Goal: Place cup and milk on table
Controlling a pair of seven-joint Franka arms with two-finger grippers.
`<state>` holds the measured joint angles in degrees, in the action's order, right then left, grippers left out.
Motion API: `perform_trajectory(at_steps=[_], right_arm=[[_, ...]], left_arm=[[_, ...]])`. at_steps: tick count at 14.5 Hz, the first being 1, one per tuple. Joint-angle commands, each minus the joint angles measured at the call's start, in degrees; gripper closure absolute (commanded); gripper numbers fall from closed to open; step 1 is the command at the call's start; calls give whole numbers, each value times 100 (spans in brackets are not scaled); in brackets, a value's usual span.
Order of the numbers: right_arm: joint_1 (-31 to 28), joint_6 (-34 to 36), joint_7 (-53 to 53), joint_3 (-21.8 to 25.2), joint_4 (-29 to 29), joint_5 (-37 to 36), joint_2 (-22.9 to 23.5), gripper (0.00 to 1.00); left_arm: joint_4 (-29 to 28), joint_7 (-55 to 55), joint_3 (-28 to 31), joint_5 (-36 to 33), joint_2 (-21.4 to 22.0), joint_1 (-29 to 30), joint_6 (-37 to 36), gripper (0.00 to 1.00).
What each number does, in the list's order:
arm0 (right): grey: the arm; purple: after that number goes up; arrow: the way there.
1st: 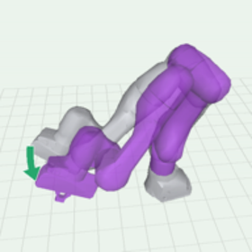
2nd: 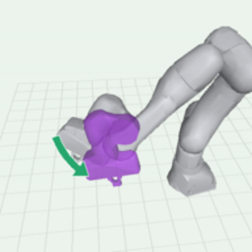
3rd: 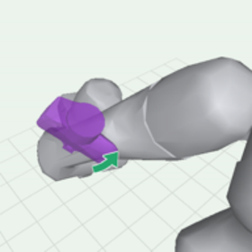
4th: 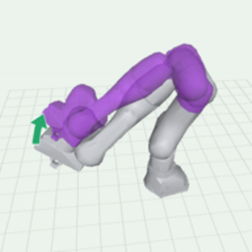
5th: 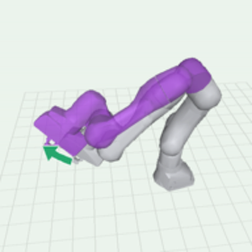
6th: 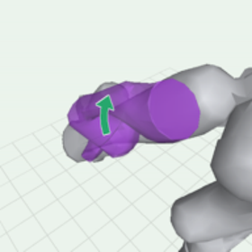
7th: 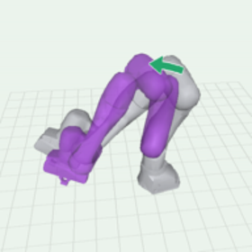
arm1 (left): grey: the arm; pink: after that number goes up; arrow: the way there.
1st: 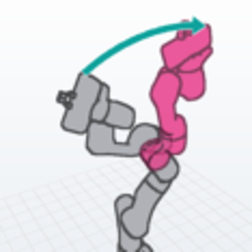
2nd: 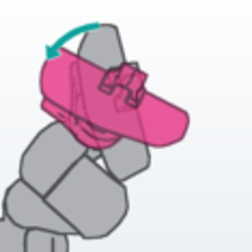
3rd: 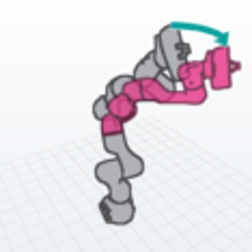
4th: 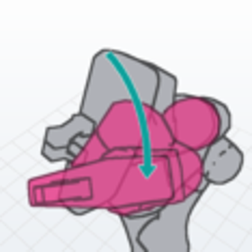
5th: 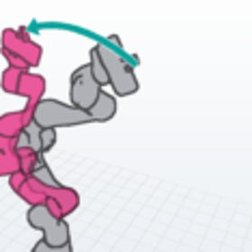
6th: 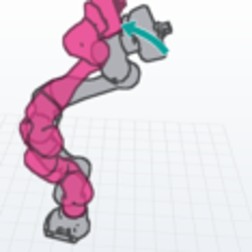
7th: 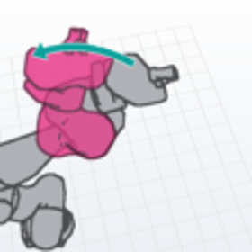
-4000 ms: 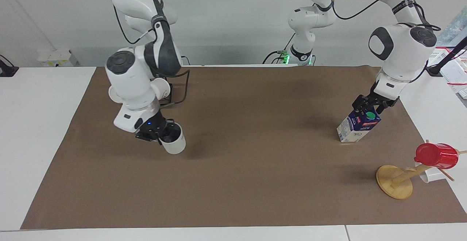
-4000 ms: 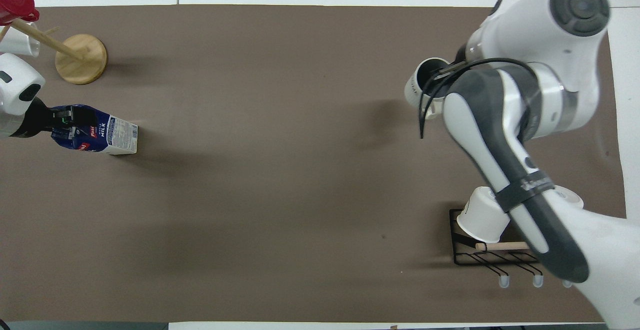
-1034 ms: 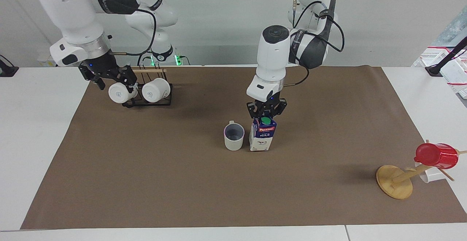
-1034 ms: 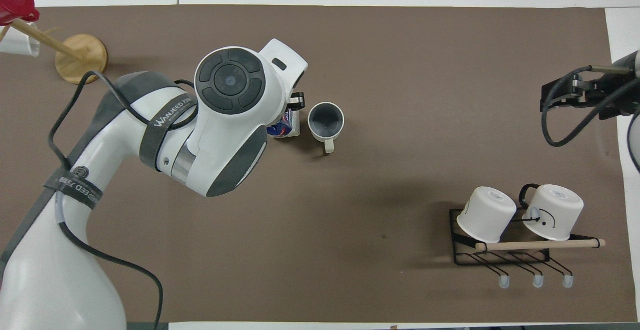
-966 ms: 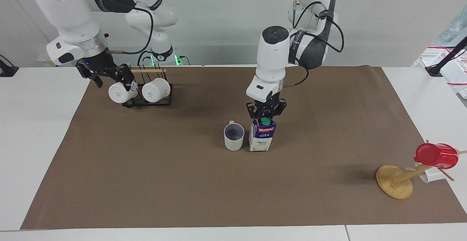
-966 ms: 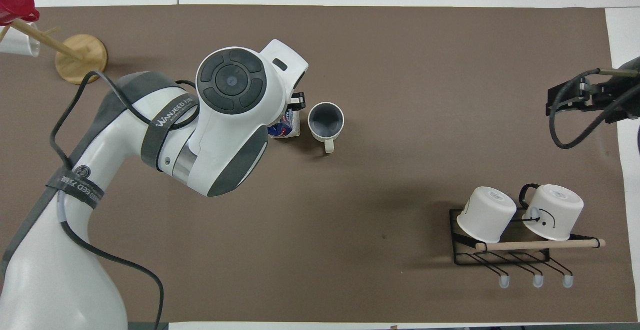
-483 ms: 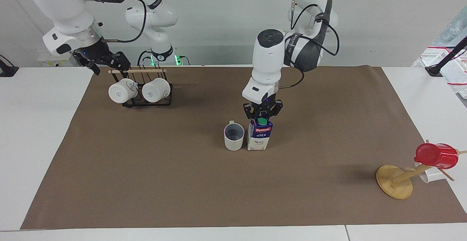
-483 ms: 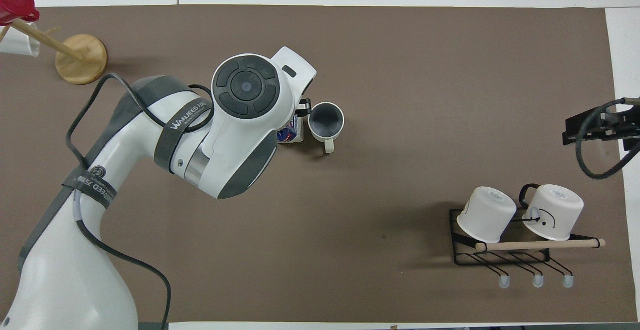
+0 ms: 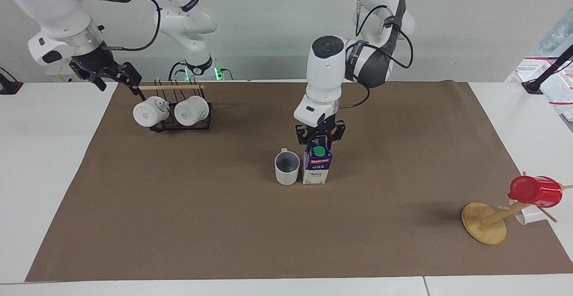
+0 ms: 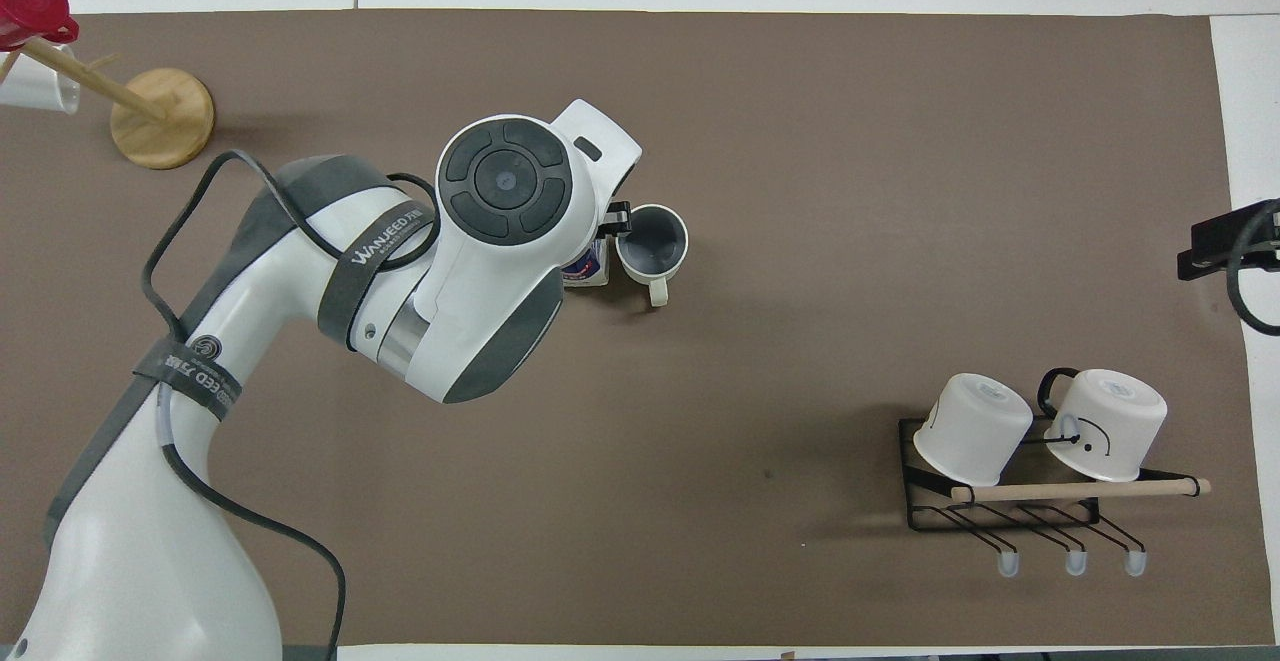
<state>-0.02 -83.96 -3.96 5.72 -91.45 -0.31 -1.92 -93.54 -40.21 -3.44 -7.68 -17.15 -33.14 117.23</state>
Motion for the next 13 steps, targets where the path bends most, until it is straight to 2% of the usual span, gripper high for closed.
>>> perform_trajectory(at_steps=[1,5,9,11,13], right_arm=[[20,125,-35,-54,136,58,96,0],[29,99,-17,-80,101,40,78,0],[29,64,-17,-97,119,14,78,0],[20,64,-8,-98,136,-4,87,0],[-59,55,9,-106,136,5,104,0]], left_arm=[[-15,-110,89,-102,159,-97,-24,0],[-50,-31,133,-94,694,70,-427,0],[-313,731,124,-41,1371,798,-998,0],[-436,1241,124,38,1547,1211,-1140,0],[-455,1882,133,493,1627,1712,-1219,0]])
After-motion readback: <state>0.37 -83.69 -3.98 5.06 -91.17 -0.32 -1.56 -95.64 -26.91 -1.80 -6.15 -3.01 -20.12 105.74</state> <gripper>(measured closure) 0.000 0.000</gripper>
